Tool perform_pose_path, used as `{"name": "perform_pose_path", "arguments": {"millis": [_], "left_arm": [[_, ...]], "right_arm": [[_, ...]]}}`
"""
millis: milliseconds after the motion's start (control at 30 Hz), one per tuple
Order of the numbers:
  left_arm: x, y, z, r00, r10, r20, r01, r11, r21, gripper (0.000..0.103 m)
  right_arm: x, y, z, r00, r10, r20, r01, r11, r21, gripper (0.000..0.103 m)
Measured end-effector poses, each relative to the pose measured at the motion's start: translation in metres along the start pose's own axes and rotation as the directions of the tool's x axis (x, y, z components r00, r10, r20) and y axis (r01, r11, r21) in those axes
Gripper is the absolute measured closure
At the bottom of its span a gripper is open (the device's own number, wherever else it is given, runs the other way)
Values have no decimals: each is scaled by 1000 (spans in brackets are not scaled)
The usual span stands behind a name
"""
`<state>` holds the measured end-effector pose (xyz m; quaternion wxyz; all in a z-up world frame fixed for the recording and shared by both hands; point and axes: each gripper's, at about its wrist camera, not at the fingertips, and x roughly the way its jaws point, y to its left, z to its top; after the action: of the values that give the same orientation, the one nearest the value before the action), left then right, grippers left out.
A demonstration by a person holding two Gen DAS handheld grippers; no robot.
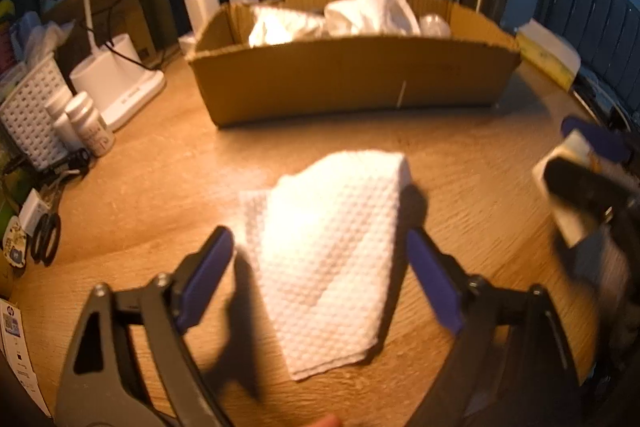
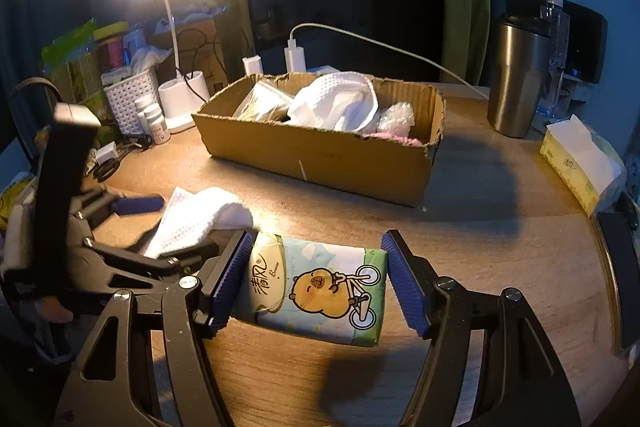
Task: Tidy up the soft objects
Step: 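Grasp the white paper towel with the left gripper while the right gripper holds the tissue pack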
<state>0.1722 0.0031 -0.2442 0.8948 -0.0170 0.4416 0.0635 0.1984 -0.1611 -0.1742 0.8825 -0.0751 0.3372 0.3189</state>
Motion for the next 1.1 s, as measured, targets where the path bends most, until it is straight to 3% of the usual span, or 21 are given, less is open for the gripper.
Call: {"name": "perform_pose_path", "arguments": {"millis": [100, 167, 233, 500, 633, 800, 1100], "left_arm": [[4, -2, 0, 1000, -17, -21, 17, 1000, 7, 20], [5, -4, 0, 1000, -22, -22, 22, 1000, 17, 27], [3, -4, -1, 999, -46, -19, 46, 999, 15, 44], [-6, 0, -2, 995, -104, 1, 104, 995, 9, 85], [-18, -4, -4, 988, -152, 20, 152, 988, 16, 89], [-44, -7, -4, 973, -208, 101, 207, 978, 16, 89], [-90, -2, 2, 949, -230, 214, 231, 973, 21, 89]], "right_arm": [[-3, -2, 1, 1000, 7, 14, -7, 1000, 3, 33], [-5, -2, 1, 1000, 8, 22, -8, 1000, 1, 33], [-7, -3, 1, 1000, 7, 26, -7, 1000, 1, 33], [-17, 5, 6, 999, -27, 37, 27, 999, -24, 33], [-24, 11, 10, 998, -48, 49, 50, 998, -37, 33], [-35, 18, 8, 995, -76, 62, 79, 996, -39, 33], [-61, 30, 18, 987, -118, 106, 126, 990, -70, 33]]}}
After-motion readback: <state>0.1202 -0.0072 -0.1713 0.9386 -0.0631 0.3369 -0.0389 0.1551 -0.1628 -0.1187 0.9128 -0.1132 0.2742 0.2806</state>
